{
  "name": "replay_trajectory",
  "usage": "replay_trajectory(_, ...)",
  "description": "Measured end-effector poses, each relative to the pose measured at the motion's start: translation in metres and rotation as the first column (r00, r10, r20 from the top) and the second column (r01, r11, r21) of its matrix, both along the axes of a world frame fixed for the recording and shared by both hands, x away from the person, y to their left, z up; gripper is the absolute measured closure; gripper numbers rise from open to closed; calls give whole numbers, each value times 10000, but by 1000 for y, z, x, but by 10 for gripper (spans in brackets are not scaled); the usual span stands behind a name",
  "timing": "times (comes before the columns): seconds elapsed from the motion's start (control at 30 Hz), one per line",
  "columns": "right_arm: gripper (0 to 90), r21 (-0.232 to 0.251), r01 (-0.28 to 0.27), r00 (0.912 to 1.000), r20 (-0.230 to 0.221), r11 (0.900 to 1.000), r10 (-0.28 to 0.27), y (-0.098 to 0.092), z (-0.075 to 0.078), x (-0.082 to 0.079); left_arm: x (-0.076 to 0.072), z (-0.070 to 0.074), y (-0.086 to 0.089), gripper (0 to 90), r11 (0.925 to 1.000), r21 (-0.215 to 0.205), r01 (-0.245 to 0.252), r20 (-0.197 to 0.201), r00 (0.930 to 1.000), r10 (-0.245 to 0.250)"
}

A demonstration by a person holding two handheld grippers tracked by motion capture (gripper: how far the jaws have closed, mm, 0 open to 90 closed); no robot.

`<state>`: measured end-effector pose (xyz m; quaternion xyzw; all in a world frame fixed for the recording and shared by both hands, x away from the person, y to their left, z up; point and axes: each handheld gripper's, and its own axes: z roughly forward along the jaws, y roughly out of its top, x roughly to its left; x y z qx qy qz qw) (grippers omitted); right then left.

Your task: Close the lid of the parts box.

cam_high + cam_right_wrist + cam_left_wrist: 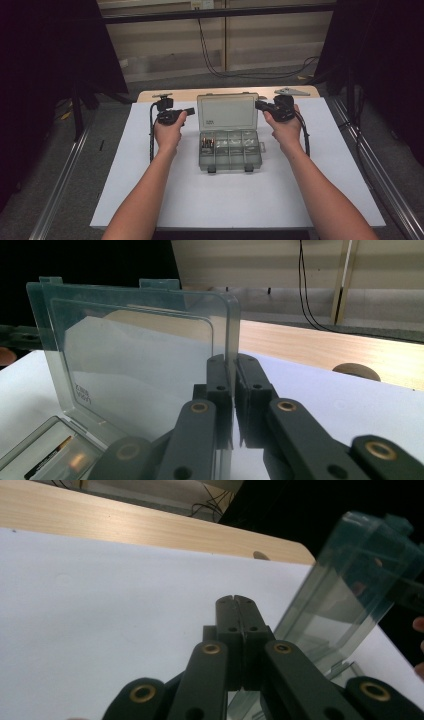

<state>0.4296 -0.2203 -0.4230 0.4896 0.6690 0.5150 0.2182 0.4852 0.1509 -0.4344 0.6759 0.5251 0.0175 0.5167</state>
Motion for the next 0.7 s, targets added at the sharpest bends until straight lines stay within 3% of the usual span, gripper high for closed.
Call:
replay_trajectory(0.07,857,-13,-44,10000,69,10000,44,0,0,-1,4,1,-6,900,9998,189,-26,28,10000,26)
replay_trajectory(0.17,857,-109,-65,9998,175,9999,67,-1,0,-4,7,1,-10,900,9999,-61,-115,-76,9999,114)
replay_trajectory(0.27,855,-102,-187,9994,299,9998,190,-1,-1,-6,9,1,-15,900,9999,-69,151,-157,9998,-152)
replay_trajectory(0.4,851,-26,-190,9987,477,9998,191,-2,-2,-9,10,0,-20,900,9988,-383,307,-146,9994,-313)
replay_trajectory(0.5,847,-2,-227,9980,596,9997,227,-2,-3,-11,10,1,-19,900,9950,-841,532,-326,9979,-561)
replay_trajectory(0.63,828,291,-478,9978,481,9984,464,-6,-4,-11,7,2,-17,900,9931,-752,899,-174,9957,-914)
replay_trajectory(0.7,744,-24,-658,9966,497,9978,658,-6,-4,-12,6,4,-16,900,9922,-668,1055,-96,9943,-1064)
